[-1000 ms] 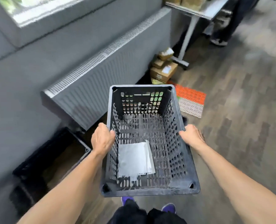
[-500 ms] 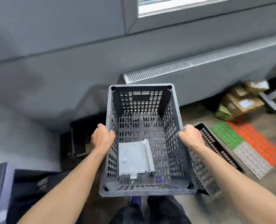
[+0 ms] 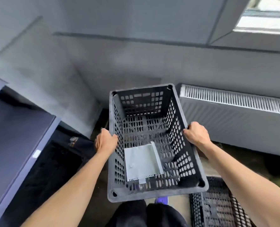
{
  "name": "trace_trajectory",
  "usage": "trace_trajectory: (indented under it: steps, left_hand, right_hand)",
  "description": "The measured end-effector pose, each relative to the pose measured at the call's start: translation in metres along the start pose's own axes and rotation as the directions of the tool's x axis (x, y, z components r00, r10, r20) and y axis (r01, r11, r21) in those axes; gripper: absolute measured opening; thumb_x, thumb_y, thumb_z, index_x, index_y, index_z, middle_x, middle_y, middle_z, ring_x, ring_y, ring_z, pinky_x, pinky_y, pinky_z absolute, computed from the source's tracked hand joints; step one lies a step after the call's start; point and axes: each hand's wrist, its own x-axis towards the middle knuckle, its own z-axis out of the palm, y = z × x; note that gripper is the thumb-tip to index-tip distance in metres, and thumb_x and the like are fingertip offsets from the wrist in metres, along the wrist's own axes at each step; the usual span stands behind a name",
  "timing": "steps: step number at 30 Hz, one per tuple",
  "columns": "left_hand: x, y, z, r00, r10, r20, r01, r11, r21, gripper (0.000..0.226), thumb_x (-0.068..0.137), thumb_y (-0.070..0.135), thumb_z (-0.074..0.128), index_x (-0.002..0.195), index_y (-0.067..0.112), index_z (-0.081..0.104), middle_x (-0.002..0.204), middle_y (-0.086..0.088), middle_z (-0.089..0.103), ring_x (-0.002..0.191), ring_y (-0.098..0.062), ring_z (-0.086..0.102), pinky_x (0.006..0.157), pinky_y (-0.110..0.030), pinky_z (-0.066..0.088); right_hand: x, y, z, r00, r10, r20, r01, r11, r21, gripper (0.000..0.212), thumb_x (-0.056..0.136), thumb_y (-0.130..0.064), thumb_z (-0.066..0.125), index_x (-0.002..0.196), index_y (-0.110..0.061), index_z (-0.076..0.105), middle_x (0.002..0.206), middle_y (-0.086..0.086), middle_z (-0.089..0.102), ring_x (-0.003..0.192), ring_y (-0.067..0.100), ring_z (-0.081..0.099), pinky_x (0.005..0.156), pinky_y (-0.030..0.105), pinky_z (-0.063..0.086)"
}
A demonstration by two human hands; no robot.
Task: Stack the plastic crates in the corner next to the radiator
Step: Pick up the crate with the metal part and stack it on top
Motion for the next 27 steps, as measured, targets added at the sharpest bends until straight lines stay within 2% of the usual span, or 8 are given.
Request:
trace_trajectory:
  steps: [3,6,9,11,14,19,23,27]
  left_hand:
    - [0.006,-0.012,-0.003,0.995,-0.094,-0.026,0.093,0.995,-0.044,0.023,0.088,0.028,0.058,0.097,0.008,0.056,0.100,-0.013,0.066,0.099,-0.037,0.062,0.077,-0.037,0.047]
    - [0.019,-0.027,-0.002,0.985,-0.169,-0.022,0.167,0.982,-0.084,0.023,0.084,0.030,0.058,0.096,0.010,0.061,0.097,-0.011,0.069,0.095,-0.035,0.064,0.078,-0.037,0.053]
    - [0.036,-0.039,0.002,0.970,-0.243,-0.004,0.241,0.963,-0.119,0.024,0.083,0.031,0.058,0.096,0.011,0.062,0.095,-0.012,0.069,0.092,-0.036,0.065,0.077,-0.039,0.055]
    - [0.050,-0.044,0.004,0.963,-0.271,0.007,0.269,0.954,-0.132,0.025,0.086,0.032,0.058,0.095,0.010,0.060,0.095,-0.013,0.069,0.093,-0.037,0.065,0.075,-0.038,0.053]
    - [0.071,-0.051,0.009,0.953,-0.300,0.029,0.301,0.943,-0.139,0.026,0.088,0.033,0.058,0.093,0.008,0.057,0.096,-0.014,0.067,0.093,-0.037,0.064,0.071,-0.037,0.048]
    - [0.102,-0.064,0.014,0.944,-0.324,0.059,0.329,0.936,-0.127,0.026,0.090,0.033,0.058,0.093,0.007,0.056,0.093,-0.015,0.068,0.089,-0.037,0.064,0.066,-0.035,0.046]
    - [0.115,-0.072,0.019,0.923,-0.376,0.086,0.384,0.913,-0.139,0.026,0.089,0.032,0.059,0.095,0.006,0.056,0.093,-0.014,0.068,0.089,-0.037,0.065,0.068,-0.037,0.049]
    - [0.125,-0.076,0.026,0.893,-0.436,0.111,0.449,0.878,-0.164,0.027,0.088,0.028,0.061,0.100,0.004,0.058,0.095,-0.016,0.069,0.091,-0.037,0.066,0.074,-0.042,0.056]
  right_hand:
    - [0.019,-0.031,-0.001,0.996,-0.082,0.042,0.083,0.996,-0.021,0.010,0.082,-0.011,0.052,0.078,-0.004,0.057,0.079,0.013,0.065,0.072,0.031,0.062,0.064,0.034,0.046]
    - [0.036,-0.061,0.005,0.987,-0.140,0.076,0.145,0.988,-0.060,0.011,0.080,-0.010,0.051,0.078,-0.002,0.060,0.078,0.013,0.065,0.069,0.029,0.061,0.064,0.033,0.046]
    - [0.057,-0.085,0.013,0.980,-0.174,0.099,0.182,0.980,-0.081,0.017,0.080,-0.014,0.051,0.084,-0.001,0.061,0.088,0.017,0.069,0.078,0.033,0.065,0.072,0.040,0.055]
    - [0.074,-0.101,0.019,0.976,-0.186,0.117,0.199,0.974,-0.111,0.022,0.083,-0.018,0.052,0.094,-0.001,0.060,0.098,0.019,0.069,0.086,0.035,0.065,0.079,0.045,0.056]
    - [0.097,-0.123,0.025,0.968,-0.200,0.153,0.229,0.951,-0.208,0.025,0.089,-0.020,0.055,0.103,0.001,0.057,0.107,0.022,0.066,0.094,0.037,0.063,0.078,0.041,0.052]
    - [0.134,-0.161,0.043,0.961,-0.206,0.186,0.252,0.928,-0.273,0.019,0.087,-0.025,0.058,0.087,-0.007,0.054,0.100,0.016,0.068,0.088,0.035,0.065,0.066,0.033,0.044]
    - [0.159,-0.187,0.061,0.952,-0.201,0.229,0.269,0.906,-0.326,0.022,0.084,-0.029,0.056,0.087,-0.008,0.063,0.095,0.013,0.069,0.081,0.032,0.064,0.065,0.030,0.044]
    - [0.179,-0.210,0.078,0.934,-0.223,0.281,0.314,0.886,-0.341,0.022,0.087,-0.028,0.054,0.087,-0.008,0.064,0.092,0.013,0.065,0.085,0.034,0.064,0.067,0.031,0.046]
